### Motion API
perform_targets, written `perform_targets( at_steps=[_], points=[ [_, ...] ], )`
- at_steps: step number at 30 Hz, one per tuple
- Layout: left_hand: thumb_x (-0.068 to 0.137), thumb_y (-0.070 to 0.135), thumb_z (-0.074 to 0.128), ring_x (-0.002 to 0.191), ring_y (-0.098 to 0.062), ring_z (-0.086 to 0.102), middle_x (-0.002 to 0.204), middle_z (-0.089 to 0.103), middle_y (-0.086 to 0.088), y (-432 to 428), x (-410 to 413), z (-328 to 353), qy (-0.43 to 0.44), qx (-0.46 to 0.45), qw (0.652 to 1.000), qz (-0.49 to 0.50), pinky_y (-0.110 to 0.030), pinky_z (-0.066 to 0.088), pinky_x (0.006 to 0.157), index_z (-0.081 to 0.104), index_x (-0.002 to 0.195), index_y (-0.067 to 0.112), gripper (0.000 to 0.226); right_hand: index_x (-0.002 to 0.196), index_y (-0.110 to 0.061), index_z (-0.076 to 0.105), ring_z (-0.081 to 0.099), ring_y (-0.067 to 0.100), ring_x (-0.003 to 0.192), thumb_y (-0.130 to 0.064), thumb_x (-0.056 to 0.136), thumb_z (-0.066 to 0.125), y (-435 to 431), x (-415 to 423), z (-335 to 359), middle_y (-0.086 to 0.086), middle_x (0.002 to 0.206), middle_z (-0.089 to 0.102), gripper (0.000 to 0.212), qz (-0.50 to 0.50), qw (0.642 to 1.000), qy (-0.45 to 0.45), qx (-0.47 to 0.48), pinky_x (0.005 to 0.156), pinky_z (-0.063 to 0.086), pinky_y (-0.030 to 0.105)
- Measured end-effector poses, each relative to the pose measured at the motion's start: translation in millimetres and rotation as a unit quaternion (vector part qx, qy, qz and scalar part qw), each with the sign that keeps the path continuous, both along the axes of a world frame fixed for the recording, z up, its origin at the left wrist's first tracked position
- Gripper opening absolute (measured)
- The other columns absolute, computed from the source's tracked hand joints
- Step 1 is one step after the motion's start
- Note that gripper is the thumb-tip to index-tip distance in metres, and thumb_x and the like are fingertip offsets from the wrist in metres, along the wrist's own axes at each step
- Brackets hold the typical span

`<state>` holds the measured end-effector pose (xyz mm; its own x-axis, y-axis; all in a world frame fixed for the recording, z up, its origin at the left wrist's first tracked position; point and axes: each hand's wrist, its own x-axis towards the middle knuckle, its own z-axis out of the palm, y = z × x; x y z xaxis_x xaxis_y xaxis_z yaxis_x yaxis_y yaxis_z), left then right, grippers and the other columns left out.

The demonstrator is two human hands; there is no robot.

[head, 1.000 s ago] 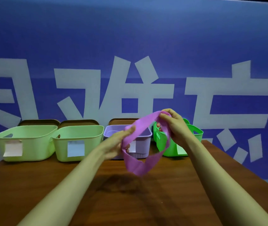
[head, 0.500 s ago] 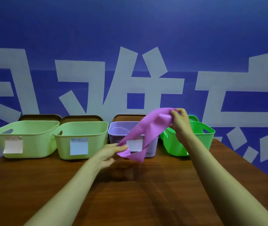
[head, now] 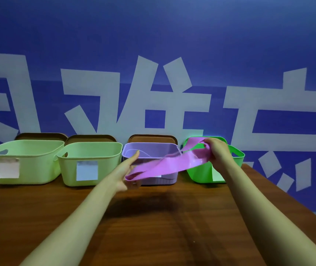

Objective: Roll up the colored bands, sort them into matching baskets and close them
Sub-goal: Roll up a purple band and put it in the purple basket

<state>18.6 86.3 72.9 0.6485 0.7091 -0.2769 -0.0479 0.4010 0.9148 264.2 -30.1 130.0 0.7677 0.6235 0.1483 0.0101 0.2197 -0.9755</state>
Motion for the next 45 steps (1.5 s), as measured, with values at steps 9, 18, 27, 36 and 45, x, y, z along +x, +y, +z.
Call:
perform_targets(
  at_steps=[9, 18, 27, 36, 45],
  points=[
    [0.045, 0.011, 0.080, 0.086, -0.020, 0.059, 0.108, 0.059, -0.012, -5, 9, -7, 0.018, 0.218, 0.974, 0.065, -0.029, 0.049, 0.072, 0.057, 0.099, 0.009, 0.058, 0.098, -0.009, 0.058, 0.042, 0.011, 0.060, -0.008, 0.093, 0.048, -13, 4, 14, 0.003, 0.072, 0.052, 0.011, -0.031, 0.999, -0.033, -0.013, 0.048, 0.032, 0.022],
    [0.047, 0.024, 0.076, 0.116, -0.019, 0.045, 0.122, 0.040, -0.010, -9, 5, -9, 0.140, 0.403, 0.904, -0.001, -0.011, 0.037, 0.079, 0.053, 0.090, 0.026, 0.049, 0.074, -0.010, 0.052, 0.031, 0.016, 0.056, -0.011, 0.085, 0.053, -20, -4, 10, 0.005, 0.064, 0.036, 0.011, -0.036, 0.999, -0.020, -0.035, 0.051, 0.023, 0.027],
    [0.086, 0.017, 0.065, 0.087, -0.011, 0.053, 0.100, 0.050, -0.001, 2, 9, -22, 0.197, 0.495, 0.843, 0.074, -0.017, 0.040, 0.073, 0.063, 0.072, 0.019, 0.015, 0.072, -0.017, 0.058, 0.038, 0.014, 0.057, -0.017, 0.089, 0.060, -21, 0, -1, 0.002, 0.069, 0.051, 0.017, -0.009, 0.999, 0.042, -0.026, 0.053, 0.030, 0.025],
    [0.099, 0.003, 0.039, 0.054, -0.017, 0.068, 0.064, 0.070, -0.010, 5, 15, -13, -0.161, -0.069, 0.979, 0.103, -0.027, 0.056, 0.047, 0.057, 0.089, 0.002, 0.021, 0.061, -0.015, 0.063, 0.054, 0.006, 0.043, -0.015, 0.091, 0.051, -26, 4, -3, -0.005, 0.052, 0.059, 0.032, 0.171, 0.968, 0.168, 0.069, 0.046, 0.044, 0.015],
    [0.093, 0.010, 0.056, 0.045, -0.014, 0.063, 0.061, 0.067, -0.005, 9, 33, -29, 0.027, 0.029, 0.995, 0.092, -0.023, 0.051, 0.042, 0.065, 0.092, 0.004, 0.011, 0.093, -0.011, 0.065, 0.061, 0.007, 0.057, -0.026, 0.098, 0.047, -21, 1, -6, -0.003, 0.063, 0.066, 0.024, 0.256, 0.954, 0.128, 0.091, 0.052, 0.051, 0.020]
  ],
)
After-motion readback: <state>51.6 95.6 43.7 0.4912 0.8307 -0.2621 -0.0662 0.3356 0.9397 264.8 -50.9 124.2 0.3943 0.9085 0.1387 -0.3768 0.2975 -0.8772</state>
